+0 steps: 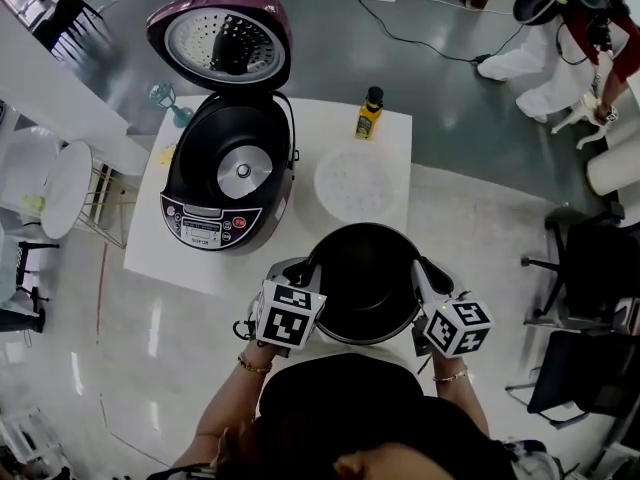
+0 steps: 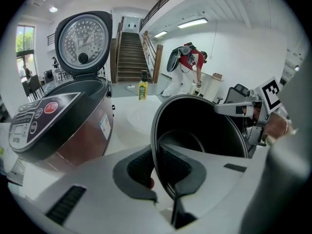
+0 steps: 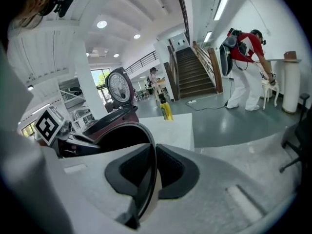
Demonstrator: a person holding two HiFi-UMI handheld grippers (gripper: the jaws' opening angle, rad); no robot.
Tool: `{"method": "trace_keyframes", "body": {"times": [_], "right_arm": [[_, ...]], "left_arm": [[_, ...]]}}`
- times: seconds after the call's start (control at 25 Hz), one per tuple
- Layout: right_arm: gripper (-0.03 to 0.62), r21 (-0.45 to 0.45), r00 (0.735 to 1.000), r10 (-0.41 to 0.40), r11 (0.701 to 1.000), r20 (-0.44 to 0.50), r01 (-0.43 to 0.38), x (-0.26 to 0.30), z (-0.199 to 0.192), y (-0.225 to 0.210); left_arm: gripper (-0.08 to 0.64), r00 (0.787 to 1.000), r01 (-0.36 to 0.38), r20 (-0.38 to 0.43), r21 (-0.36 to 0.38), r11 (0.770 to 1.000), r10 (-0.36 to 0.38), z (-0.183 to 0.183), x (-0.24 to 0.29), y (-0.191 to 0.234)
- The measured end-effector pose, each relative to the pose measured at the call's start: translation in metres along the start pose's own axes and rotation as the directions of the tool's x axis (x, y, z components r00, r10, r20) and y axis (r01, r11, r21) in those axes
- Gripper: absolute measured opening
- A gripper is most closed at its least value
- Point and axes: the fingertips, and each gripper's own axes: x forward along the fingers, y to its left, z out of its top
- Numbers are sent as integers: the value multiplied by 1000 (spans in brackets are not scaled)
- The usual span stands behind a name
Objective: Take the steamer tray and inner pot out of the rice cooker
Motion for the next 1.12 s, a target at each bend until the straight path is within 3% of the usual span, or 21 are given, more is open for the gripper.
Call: {"method": "trace_keyframes", "body": {"times": [0.56,1.12], "right_arm": [[40,20,999,5,1000,-52,-4,27,-7,-15],[40,15,998,17,1000,-67,-16,45,-2,-22]], "left_arm": [[29,997,27,-74,-27,999,-29,-6,29,10],[29,996,26,-84,-68,997,-32,-1,40,19]]}}
